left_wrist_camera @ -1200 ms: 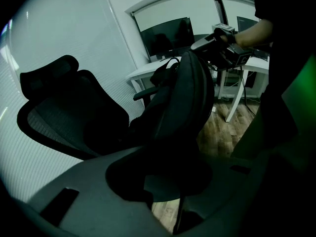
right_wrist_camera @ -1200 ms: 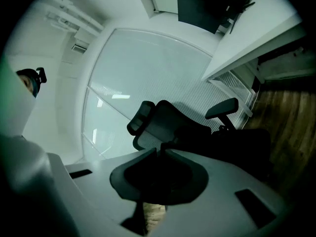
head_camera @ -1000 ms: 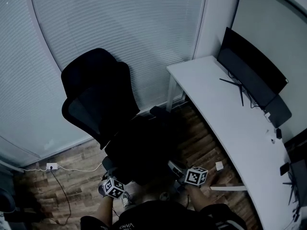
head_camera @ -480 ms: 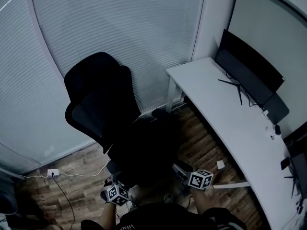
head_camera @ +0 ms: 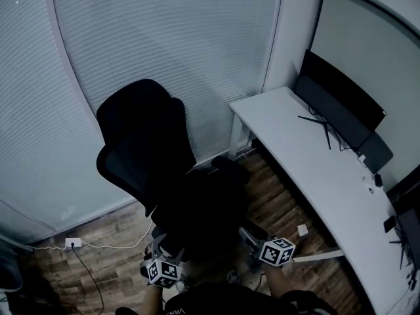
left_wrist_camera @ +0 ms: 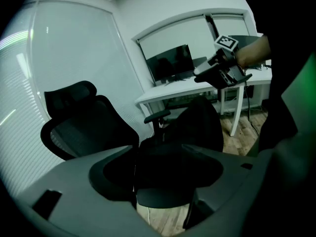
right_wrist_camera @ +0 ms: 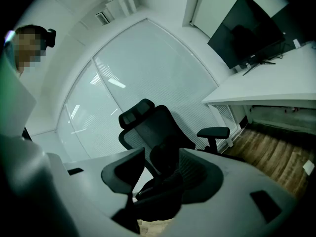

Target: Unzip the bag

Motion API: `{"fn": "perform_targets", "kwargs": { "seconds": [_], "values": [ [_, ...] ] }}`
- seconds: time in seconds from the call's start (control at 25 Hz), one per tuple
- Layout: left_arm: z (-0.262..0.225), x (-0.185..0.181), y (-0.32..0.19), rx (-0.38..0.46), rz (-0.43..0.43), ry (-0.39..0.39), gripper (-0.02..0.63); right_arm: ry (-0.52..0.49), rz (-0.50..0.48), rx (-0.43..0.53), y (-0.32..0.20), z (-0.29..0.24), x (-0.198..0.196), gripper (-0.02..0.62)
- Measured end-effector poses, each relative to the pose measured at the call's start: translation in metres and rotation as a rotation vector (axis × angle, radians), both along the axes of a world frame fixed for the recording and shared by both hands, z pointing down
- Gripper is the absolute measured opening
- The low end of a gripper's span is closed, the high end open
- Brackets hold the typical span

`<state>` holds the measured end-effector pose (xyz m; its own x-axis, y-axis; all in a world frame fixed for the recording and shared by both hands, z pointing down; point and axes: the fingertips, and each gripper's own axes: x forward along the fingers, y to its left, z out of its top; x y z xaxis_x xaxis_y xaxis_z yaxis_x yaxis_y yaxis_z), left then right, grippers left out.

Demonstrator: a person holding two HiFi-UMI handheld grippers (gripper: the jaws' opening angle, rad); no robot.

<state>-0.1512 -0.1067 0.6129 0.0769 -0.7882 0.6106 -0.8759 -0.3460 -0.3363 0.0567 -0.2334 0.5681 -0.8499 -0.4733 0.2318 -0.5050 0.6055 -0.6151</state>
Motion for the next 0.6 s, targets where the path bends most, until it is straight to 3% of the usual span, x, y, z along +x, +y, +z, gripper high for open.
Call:
{"fn": "perform_targets", "kwargs": {
  "seconds": [0.32,0.6],
  "values": [
    [-0.066,-0.003,-0.017,0.185,0.039,0.061,0.302,0.017,0.013,0.110,0.016,-0.035,-0.024,0.195],
    [-0.097,-0.013,-0.023,0.252,0.090,0.059,0.301,0.092,0.039,0.236,0.033,-0.057,-0.050,0.193]
  ]
}}
